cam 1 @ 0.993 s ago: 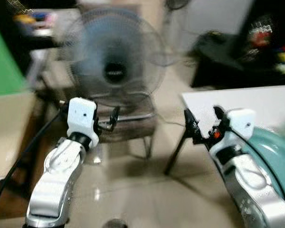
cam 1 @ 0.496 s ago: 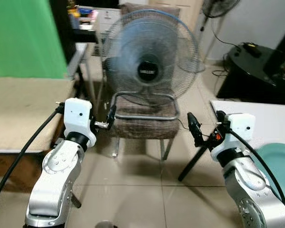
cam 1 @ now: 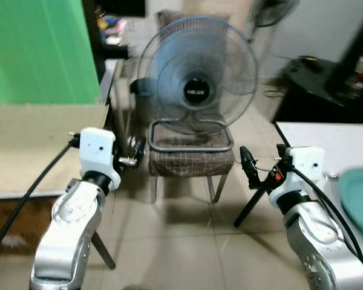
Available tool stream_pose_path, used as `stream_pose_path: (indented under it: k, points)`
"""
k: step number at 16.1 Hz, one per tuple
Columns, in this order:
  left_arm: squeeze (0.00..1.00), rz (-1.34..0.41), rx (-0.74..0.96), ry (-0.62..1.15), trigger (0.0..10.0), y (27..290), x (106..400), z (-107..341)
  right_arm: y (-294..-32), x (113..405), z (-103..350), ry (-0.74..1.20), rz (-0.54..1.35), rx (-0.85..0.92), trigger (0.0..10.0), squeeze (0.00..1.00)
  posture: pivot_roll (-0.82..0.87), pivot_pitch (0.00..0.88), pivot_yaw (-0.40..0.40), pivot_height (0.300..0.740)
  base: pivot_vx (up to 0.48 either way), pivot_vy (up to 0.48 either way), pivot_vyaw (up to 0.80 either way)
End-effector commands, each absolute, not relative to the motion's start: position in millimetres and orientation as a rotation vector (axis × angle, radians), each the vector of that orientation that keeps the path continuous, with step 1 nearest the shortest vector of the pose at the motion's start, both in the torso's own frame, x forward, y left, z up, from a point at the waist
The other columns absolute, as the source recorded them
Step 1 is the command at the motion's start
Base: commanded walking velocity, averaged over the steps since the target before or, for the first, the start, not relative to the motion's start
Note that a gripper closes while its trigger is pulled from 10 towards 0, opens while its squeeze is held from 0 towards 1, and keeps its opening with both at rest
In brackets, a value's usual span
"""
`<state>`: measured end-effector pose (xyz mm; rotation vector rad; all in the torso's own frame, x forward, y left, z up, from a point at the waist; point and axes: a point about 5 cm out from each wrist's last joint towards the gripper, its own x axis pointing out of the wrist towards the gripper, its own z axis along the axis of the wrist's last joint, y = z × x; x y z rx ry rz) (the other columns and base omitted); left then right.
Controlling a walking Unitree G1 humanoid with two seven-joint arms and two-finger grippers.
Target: Setting the table
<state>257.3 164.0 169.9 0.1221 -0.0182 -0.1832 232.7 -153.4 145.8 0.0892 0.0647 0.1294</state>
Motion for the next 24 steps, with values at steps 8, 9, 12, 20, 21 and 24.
stream_pose_path:
  k: [8,9,12,20,21,24]
  points:
    - [0.00,-0.180,0.134,-0.029,10.0,165,264,175,-156,242,156,0.015,0.110,0.136,10.0,1.00,0.01,0.010,-0.082,0.740,0.000,0.350,0.00]
    - [0.00,-0.177,0.132,-0.030,10.0,166,264,175,-157,243,157,0.013,0.108,0.134,10.0,1.00,0.00,0.013,-0.079,0.740,0.000,0.349,0.00]
    - [0.00,-0.179,0.132,-0.024,10.0,166,266,173,-157,244,158,0.009,0.109,0.131,10.0,1.00,-0.01,0.017,-0.074,0.740,0.000,0.350,0.00]
    - [0.00,-0.209,0.122,-0.027,10.0,160,271,173,-179,241,173,-0.160,-0.090,0.075,10.0,1.00,-0.03,0.016,-0.049,0.740,0.000,0.345,0.00]
    - [0.00,-0.213,0.120,-0.026,10.0,159,271,173,-176,241,172,-0.146,-0.078,0.074,10.0,1.00,-0.03,0.018,-0.048,0.740,0.000,0.341,0.00]
    - [0.00,-0.212,0.123,-0.025,10.0,160,270,173,-174,244,168,-0.128,-0.108,0.112,10.0,1.00,-0.02,0.024,-0.045,0.740,0.000,0.338,0.00]
